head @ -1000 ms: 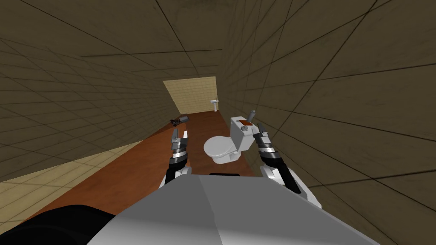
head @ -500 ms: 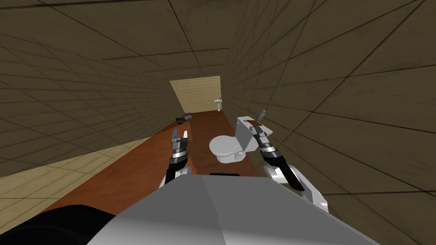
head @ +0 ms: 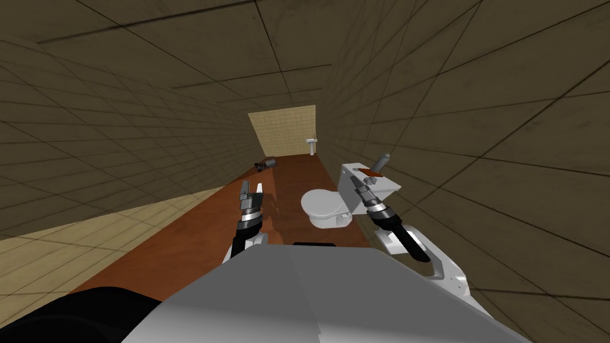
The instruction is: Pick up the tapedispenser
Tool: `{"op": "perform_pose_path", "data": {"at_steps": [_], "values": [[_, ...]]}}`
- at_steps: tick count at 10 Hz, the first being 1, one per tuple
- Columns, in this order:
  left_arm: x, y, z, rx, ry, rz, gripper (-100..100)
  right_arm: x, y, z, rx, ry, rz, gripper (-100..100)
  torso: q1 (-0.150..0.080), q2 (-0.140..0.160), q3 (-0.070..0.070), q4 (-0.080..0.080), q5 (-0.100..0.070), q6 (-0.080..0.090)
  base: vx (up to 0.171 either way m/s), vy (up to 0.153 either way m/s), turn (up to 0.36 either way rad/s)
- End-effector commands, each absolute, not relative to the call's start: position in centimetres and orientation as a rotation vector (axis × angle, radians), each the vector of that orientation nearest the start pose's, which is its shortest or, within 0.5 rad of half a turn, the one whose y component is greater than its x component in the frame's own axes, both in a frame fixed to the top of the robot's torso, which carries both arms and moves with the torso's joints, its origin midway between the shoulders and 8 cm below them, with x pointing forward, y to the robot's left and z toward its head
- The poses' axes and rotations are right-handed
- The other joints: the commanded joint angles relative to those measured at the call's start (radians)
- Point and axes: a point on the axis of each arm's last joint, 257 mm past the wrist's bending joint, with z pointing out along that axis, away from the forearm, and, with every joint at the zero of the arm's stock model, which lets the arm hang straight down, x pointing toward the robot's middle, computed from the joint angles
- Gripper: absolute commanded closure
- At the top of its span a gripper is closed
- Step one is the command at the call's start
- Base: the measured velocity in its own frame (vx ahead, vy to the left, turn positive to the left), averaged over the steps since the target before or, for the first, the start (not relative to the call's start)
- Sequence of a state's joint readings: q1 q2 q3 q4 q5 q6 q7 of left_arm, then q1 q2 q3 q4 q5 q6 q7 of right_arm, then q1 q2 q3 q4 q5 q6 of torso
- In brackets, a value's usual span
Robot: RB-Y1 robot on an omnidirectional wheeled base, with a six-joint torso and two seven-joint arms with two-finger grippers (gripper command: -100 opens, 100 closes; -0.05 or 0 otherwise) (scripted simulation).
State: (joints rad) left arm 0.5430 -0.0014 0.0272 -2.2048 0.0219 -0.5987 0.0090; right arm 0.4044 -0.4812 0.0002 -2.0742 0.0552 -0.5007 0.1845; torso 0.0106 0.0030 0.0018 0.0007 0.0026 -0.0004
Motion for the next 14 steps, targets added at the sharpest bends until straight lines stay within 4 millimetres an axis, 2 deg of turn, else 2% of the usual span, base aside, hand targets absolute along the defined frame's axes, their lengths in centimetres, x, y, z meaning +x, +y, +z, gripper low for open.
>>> {"op": "perform_pose_path", "data": {"at_steps": [1,6,11,12,14], "values": [[33.5,29.7,-0.3,-0.684,0.602,-1.277,0,39.1,-25.3,-4.6,0.178,1.142,1.001,-100,0.0,0.0,0.0,0.0,0.0,0.0,-0.012,0.14,0.077],[33.5,29.7,-0.3,-0.684,0.602,-1.276,0,40.1,-25.7,-6.6,-0.054,1.259,0.84,-100,-0.002,-0.001,-0.001,0.0,0.0,0.001,0.0,0.16,0.152],[33.5,29.7,-0.3,-0.684,0.602,-1.276,0,40.6,-26.5,-8.2,-0.259,1.35,0.721,-100,-0.003,-0.001,0.0,0.0,0.0,0.0,0.008,0.124,0.146],[33.5,29.7,-0.3,-0.684,0.602,-1.276,0,40.8,-26.9,-9.0,-0.321,1.372,0.678,-100,-0.004,0.0,0.0,0.0,-0.001,0.001,0.006,0.127,0.217],[33.5,29.7,-0.3,-0.684,0.602,-1.276,0,40.8,-27.0,-9.0,-0.36,1.39,0.663,-100,-0.005,0.0,0.0,0.0,-0.001,0.001,0.008,0.071,0.031]]}}
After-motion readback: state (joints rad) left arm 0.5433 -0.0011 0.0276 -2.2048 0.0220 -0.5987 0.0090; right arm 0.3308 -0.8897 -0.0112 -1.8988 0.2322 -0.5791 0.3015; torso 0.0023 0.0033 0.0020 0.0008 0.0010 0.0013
